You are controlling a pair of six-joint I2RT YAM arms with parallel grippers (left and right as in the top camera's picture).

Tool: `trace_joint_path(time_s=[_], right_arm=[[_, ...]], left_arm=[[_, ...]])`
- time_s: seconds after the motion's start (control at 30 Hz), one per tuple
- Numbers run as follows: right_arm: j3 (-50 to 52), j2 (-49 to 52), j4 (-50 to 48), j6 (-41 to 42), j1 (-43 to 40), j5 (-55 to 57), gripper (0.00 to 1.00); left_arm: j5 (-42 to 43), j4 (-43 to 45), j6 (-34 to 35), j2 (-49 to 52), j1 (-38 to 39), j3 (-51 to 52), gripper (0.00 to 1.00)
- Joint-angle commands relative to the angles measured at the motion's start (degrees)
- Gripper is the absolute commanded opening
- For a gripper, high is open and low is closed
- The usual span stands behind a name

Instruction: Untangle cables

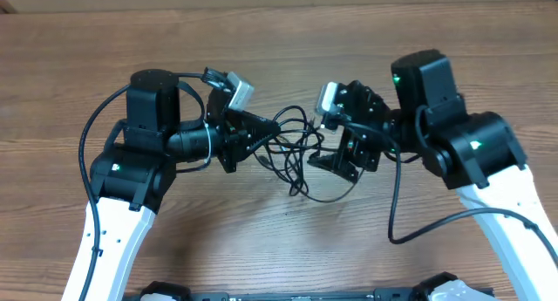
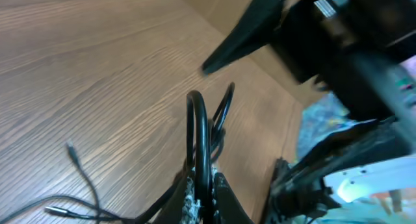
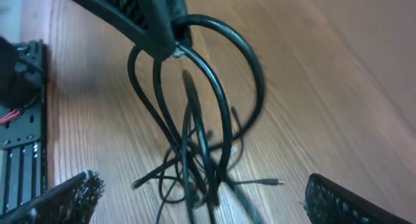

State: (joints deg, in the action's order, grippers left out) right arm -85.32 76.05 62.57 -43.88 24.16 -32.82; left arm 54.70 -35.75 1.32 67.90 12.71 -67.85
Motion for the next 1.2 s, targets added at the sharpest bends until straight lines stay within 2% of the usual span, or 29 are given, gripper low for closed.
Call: trace_joint_path(time_s=[0.0, 0.13, 0.23, 0.33, 0.37, 0.4, 0.43, 0.47, 0.5, 0.67, 0.73, 0.83, 0.93, 1.03, 1.07, 1.17], right_arm=[[-0.50, 0.76, -0.02, -2.78, 1.33, -1.81, 0.88], [-0.50, 0.81, 1.05, -2.75, 1.33, -1.77, 0.76], [-0.50, 0.81, 2.25, -2.73, 1.33, -0.22, 0.62], [-0.50, 0.81, 3.39, -2.69, 1.33, 0.59, 0.58], [-0.50, 0.81, 3.34, -2.71, 1.33, 0.61, 0.39], [-0.50, 0.81, 3.34, -2.71, 1.33, 0.63, 0.31], [-0.50, 0.81, 3.34, -2.67, 1.33, 0.92, 0.15], [-0.50, 0.81, 3.34, -2.47, 1.33, 1.25, 0.06], [-0.50, 0.81, 3.21, -1.31, 1.33, 2.14, 0.04], [-0.50, 0.79, 2.62, 3.61, 1.31, 7.30, 0.04], [-0.52, 0.79, 2.21, 4.44, 1.16, 7.34, 0.04], [-0.52, 0.79, -0.09, 10.86, 1.16, 11.06, 0.04], [-0.52, 0.79, -3.34, 24.04, 1.03, 23.71, 0.04], [-0.52, 0.79, -5.07, 41.92, -2.29, 39.65, 0.04], [-0.52, 0.79, -5.14, 46.90, -5.11, 40.79, 0.04], [-0.52, 0.79, -5.22, 53.51, -12.07, 40.24, 0.04]], left_arm=[[5.33, 1.73, 1.53, -0.09, -0.15, -0.55, 0.04], [5.27, 3.56, 4.85, -0.09, -0.15, -0.55, 0.04], [5.11, 6.40, 8.98, -0.09, -0.15, -0.55, 0.04], [5.16, 9.35, 13.70, -0.09, -0.15, -0.55, 0.04], [5.22, 10.47, 14.64, -0.09, -0.15, -0.55, 0.04], [5.35, 10.80, 14.67, -0.09, -0.15, -0.55, 0.04], [5.33, 10.97, 15.19, -0.09, -0.15, -0.55, 0.04], [5.33, 10.97, 15.50, -0.09, -0.15, -0.55, 0.04], [5.33, 10.95, 15.47, -0.09, -0.17, -0.55, 0.04], [4.83, 10.91, 15.45, -0.09, -0.48, -0.55, 0.04], [1.79, 9.57, 15.47, -0.09, -1.42, -0.55, 0.04], [-5.29, 5.53, 18.73, -0.09, -3.10, -0.55, 0.04], [-10.38, 1.16, 22.97, -0.09, -5.53, -0.55, 0.04], [-9.42, -0.74, 23.76, -0.09, -7.72, -0.55, 0.04], [-9.20, -1.20, 23.37, -0.09, -7.89, -0.55, 0.04], [-9.25, -1.68, 22.86, -0.09, -7.89, -0.55, 0.04]])
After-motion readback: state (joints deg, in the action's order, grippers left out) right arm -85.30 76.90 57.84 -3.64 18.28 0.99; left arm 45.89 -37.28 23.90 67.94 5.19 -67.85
